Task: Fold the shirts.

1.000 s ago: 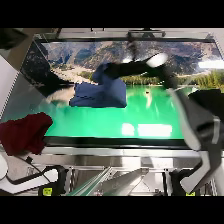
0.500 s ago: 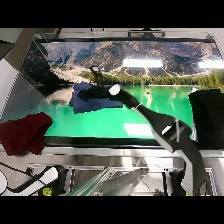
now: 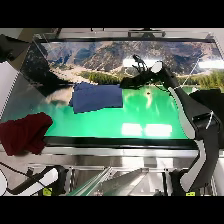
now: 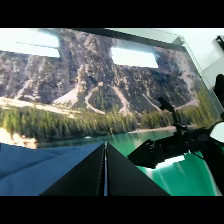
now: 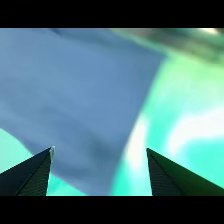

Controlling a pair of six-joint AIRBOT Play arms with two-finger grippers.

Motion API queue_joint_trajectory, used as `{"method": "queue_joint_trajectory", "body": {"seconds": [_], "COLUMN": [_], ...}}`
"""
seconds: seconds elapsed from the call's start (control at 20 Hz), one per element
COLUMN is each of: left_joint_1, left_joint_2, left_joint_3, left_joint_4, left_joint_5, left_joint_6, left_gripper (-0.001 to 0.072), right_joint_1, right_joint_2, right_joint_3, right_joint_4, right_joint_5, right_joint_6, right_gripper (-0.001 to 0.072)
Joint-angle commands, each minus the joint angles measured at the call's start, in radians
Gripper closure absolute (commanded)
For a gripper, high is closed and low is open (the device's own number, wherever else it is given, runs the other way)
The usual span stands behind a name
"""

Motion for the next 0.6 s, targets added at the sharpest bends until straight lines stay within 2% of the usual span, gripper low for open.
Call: {"method": "queue_joint_trajectory", "body": {"seconds": [0.0,0.4,0.45,0.5,0.55], "left_joint_1": [-0.049,-0.058,-0.058,-0.058,-0.058], "left_joint_2": [-0.001,-0.001,-0.001,-0.001,-0.001], "left_joint_3": [-0.001,-0.001,-0.001,-0.001,-0.001], "left_joint_4": [0.002,0.002,0.002,0.002,0.002], "left_joint_5": [0.005,-0.007,-0.007,-0.006,-0.007], "left_joint_6": [0.025,0.043,0.043,0.043,0.042], "left_gripper": [0.0689,0.0688,0.0689,0.0689,0.0689], "right_joint_1": [-0.016,0.042,0.046,0.050,0.051], "right_joint_2": [-0.077,-0.168,-0.174,-0.179,-0.180], "right_joint_3": [0.000,0.000,0.000,0.000,0.000], "right_joint_4": [-0.002,0.248,0.296,0.327,0.355], "right_joint_5": [0.058,-0.082,-0.089,-0.088,-0.082], "right_joint_6": [0.031,-0.089,-0.109,-0.128,-0.137], "right_gripper": [0.0057,0.0070,0.0174,0.0336,0.0463]}}
